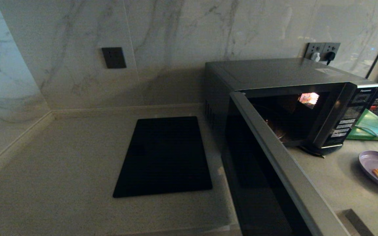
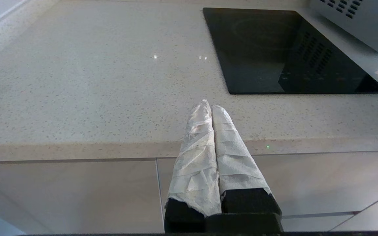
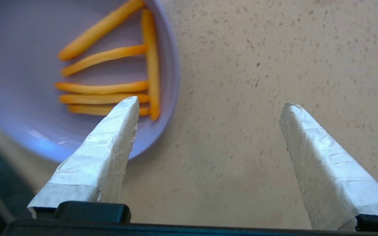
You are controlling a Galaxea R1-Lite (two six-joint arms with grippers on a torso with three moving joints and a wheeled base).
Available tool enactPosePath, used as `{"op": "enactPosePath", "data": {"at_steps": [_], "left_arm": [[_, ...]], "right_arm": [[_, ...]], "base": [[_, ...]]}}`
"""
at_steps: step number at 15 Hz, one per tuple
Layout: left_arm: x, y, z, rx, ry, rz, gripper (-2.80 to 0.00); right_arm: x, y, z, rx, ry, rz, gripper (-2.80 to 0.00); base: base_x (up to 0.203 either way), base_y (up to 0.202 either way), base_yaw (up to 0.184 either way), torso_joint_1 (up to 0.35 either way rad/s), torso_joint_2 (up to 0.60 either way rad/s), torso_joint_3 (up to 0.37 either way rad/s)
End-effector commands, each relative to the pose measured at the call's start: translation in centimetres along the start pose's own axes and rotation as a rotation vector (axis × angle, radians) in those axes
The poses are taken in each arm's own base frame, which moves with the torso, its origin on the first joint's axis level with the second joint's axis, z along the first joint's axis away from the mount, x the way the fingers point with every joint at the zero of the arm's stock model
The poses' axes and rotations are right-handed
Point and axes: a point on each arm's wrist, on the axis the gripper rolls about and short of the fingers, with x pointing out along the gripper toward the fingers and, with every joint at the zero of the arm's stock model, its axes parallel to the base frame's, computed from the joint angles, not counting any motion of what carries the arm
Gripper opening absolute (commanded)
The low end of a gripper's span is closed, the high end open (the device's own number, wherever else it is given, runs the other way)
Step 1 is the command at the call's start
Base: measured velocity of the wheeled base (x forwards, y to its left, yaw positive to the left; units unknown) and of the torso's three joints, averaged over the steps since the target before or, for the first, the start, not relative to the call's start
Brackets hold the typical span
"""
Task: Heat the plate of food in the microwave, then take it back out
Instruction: Put the plate in the microwave oven
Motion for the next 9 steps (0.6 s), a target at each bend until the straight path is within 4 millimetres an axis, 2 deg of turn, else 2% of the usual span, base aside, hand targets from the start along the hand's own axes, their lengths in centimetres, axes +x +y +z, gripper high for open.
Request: {"op": "enactPosePath", "data": {"at_steps": [1,5,9], "left_arm": [[0.0,0.0,0.0,-0.001,0.001,0.001,-2.80],[0.0,0.0,0.0,-0.001,0.000,0.000,-2.80],[0.0,0.0,0.0,-0.001,0.000,0.000,-2.80]], "right_arm": [[2.2,0.0,0.5,-0.009,0.023,-0.039,0.00],[4.6,0.5,1.4,-0.035,-0.008,-0.042,0.00],[5.0,1.1,1.9,-0.040,-0.023,-0.026,0.00]], "base": [[0.000,0.000,0.000,0.000,0.00,0.000],[0.000,0.000,0.000,0.000,0.00,0.000],[0.000,0.000,0.000,0.000,0.00,0.000]]}}
